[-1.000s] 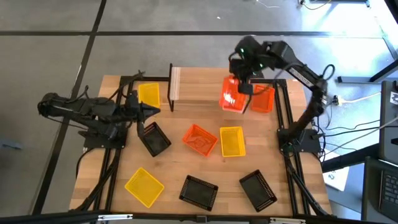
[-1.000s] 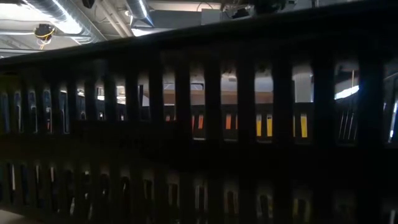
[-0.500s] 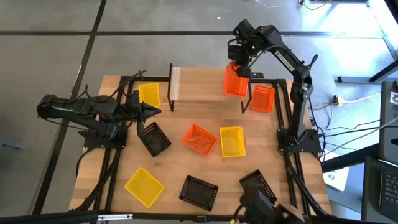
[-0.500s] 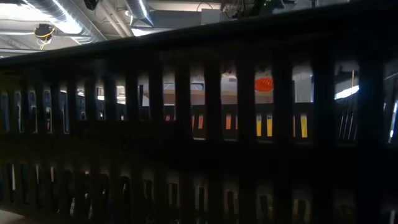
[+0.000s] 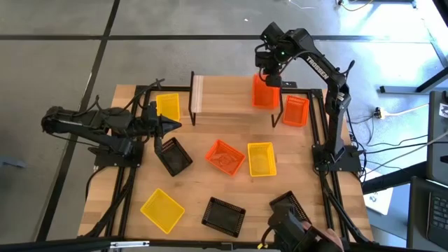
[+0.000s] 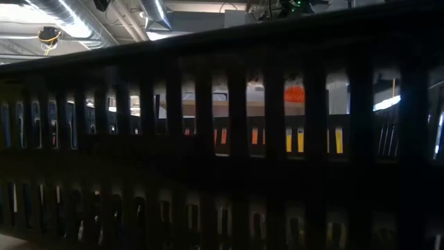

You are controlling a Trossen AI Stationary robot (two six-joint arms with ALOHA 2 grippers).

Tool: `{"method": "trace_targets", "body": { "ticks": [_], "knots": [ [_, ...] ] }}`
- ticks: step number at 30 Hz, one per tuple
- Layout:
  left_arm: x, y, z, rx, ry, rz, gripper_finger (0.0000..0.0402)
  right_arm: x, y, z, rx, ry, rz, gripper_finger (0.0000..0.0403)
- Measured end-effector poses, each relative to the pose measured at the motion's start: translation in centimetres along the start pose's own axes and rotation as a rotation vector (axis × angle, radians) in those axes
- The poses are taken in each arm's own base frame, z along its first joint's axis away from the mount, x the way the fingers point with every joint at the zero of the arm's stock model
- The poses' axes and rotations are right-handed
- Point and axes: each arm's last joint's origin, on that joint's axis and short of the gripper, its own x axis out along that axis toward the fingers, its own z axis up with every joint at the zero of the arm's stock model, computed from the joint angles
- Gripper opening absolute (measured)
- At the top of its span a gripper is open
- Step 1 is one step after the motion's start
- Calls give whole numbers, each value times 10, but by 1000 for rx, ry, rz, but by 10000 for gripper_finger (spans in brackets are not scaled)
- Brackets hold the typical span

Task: Stack baskets on shelf by color
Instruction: Put the bottom right orange basket on the shelf, then put the right yellow basket on the shelf

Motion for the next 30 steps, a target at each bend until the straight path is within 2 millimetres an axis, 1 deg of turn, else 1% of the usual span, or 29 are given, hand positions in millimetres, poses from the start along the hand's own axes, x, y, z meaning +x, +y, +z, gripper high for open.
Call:
{"method": "trace_targets", "body": {
  "ticks": [8,10,13,18,22,27,30],
  "knots": [
    [0,0,0,0,0,0,0,-1,-4,4,-5,-47,-46,59],
    [0,0,0,1,0,0,0,-7,-3,5,-10,-64,-62,59],
    [0,0,0,12,0,0,0,-26,6,7,-31,-97,-88,59],
    [0,0,0,15,-3,0,0,-70,35,17,-99,-234,-107,59],
    [0,1,3,117,-32,34,0,-107,70,22,-184,-340,-118,60],
    [-1,0,7,104,-74,38,0,-134,106,20,-269,-397,-94,60],
    [-2,1,12,86,-109,92,0,-149,123,16,-311,-428,-85,60]
  ]
}}
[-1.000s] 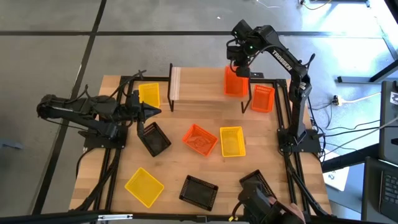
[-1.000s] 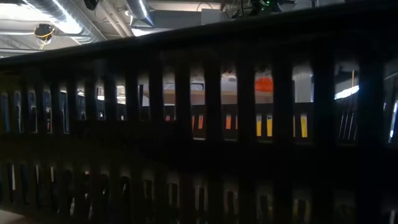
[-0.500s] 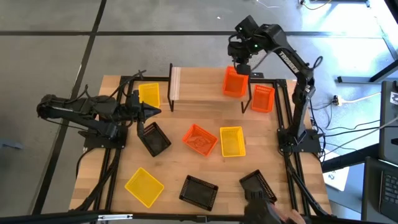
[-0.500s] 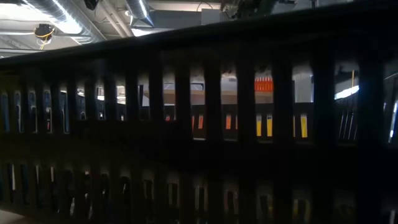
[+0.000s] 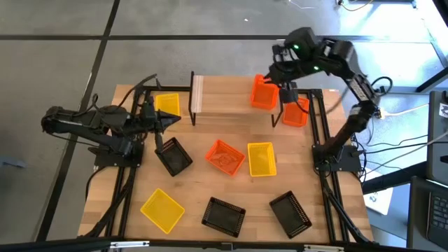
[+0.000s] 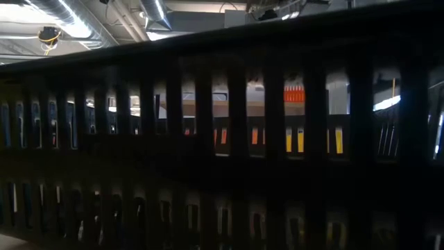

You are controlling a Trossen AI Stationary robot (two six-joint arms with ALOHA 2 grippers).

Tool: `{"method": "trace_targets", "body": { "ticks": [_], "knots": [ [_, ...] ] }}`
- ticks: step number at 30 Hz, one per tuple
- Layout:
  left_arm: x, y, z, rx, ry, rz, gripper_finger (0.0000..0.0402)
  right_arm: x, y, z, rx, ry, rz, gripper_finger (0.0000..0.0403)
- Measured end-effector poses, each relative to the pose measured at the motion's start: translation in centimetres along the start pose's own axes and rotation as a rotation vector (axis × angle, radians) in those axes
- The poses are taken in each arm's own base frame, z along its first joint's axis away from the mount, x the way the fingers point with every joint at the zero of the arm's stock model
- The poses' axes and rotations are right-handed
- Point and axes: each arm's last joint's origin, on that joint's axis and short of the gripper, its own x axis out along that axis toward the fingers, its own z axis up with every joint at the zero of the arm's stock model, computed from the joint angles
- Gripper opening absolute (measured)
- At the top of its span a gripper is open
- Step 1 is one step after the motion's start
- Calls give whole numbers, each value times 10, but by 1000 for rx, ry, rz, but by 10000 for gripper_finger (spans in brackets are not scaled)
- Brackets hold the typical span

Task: Stack baskets on shelf by color
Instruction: Put the right yellow basket on the shelf

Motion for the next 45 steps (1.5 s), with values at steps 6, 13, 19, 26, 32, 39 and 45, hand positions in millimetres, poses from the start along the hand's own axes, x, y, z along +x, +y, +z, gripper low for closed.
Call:
{"method": "trace_targets", "body": {
  "ticks": [6,13,19,26,32,39,45],
  "knots": [
    [-5,2,37,28,22,67,0,-28,24,6,24,-73,46,60],
    [6,-5,54,95,334,128,0,-24,51,6,118,-35,185,60],
    [19,-9,51,-35,549,196,0,12,86,-11,244,128,378,60],
    [21,-13,47,-73,615,149,0,61,137,-32,405,372,605,60],
    [20,-12,47,-64,613,144,0,101,167,-51,470,520,641,60],
    [19,-12,47,-50,614,139,0,135,191,-62,443,454,720,60],
    [19,-12,47,-48,616,140,0,160,219,-72,378,396,733,60]
  ]
}}
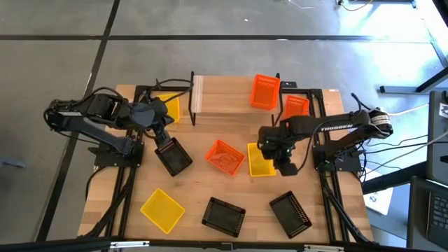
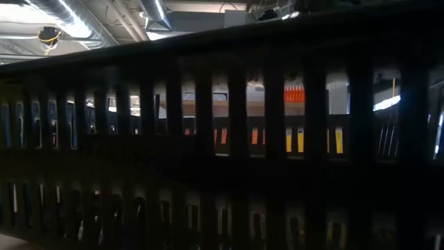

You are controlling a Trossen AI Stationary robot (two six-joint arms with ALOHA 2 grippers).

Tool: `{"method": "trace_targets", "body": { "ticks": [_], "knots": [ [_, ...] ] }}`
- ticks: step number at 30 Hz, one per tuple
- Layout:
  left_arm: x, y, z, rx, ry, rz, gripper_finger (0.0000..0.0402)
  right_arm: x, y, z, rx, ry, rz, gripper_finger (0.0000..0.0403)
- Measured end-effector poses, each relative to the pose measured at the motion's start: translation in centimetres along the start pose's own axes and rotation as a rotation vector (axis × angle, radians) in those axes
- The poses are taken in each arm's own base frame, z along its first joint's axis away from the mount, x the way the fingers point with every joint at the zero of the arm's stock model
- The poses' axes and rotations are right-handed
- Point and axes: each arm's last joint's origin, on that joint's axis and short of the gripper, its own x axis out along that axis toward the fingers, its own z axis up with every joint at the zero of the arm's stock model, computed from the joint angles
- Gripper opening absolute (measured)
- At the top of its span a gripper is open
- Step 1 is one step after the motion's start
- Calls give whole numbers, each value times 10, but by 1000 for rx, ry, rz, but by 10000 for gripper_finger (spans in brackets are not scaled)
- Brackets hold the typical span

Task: Stack baskets on shelf by color
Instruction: Put the right yellow basket on the shelf

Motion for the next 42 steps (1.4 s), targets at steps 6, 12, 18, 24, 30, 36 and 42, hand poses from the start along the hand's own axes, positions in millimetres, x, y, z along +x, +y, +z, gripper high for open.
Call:
{"method": "trace_targets", "body": {
  "ticks": [6,12,18,24,30,36,42],
  "knots": [
    [0,0,0,20,0,0,0,29,-3,-3,17,-55,-25,60],
    [0,0,0,36,0,0,0,51,-5,-11,83,-82,-8,60],
    [0,0,0,35,0,0,0,57,0,-11,79,-89,1,60],
    [0,0,0,35,0,0,0,61,4,-12,71,-80,-76,60],
    [1,0,0,36,1,1,0,69,2,-11,88,-49,-89,60],
    [1,0,0,35,1,1,0,82,-4,-9,103,1,-94,60],
    [1,0,0,35,1,1,0,91,-8,-4,102,-8,-103,57]
  ]
}}
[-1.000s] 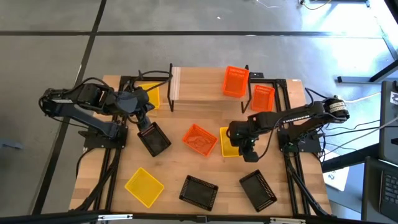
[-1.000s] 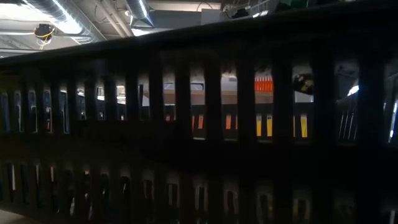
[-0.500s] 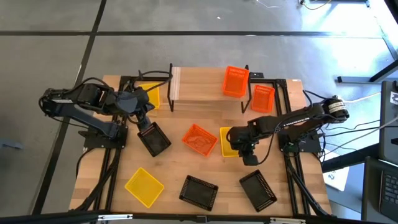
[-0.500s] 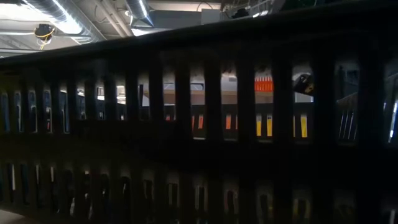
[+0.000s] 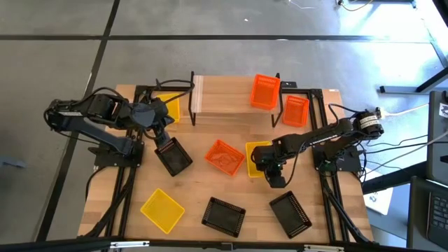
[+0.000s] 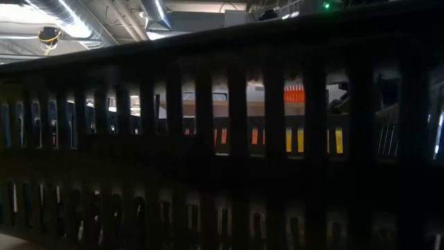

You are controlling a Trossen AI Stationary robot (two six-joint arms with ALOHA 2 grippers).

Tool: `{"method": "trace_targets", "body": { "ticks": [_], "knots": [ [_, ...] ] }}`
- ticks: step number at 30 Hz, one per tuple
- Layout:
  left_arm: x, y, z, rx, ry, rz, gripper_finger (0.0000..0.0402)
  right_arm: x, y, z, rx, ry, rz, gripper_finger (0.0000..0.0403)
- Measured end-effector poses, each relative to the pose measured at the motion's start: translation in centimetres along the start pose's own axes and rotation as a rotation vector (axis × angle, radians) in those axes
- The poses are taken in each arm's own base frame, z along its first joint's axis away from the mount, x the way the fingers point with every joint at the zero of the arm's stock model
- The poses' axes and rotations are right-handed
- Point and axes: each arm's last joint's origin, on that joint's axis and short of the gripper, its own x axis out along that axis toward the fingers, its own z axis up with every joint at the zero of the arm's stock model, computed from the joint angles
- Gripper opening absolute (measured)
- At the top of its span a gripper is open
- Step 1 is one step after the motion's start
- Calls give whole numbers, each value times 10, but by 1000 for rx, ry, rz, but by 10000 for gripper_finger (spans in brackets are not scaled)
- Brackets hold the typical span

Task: Stack baskets on shelf by color
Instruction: Put the right yellow basket on the shelf

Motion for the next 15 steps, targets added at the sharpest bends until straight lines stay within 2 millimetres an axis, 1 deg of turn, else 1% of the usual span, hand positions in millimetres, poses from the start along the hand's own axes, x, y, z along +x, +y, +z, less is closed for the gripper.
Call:
{"method": "trace_targets", "body": {
  "ticks": [5,9,15],
  "knots": [
    [0,0,0,0,0,0,0,-5,1,5,-7,-25,-28,11],
    [0,0,0,2,0,0,0,-12,3,12,-10,-39,-55,7],
    [0,0,0,18,0,0,0,-35,11,27,-7,-45,-83,3]
  ]
}}
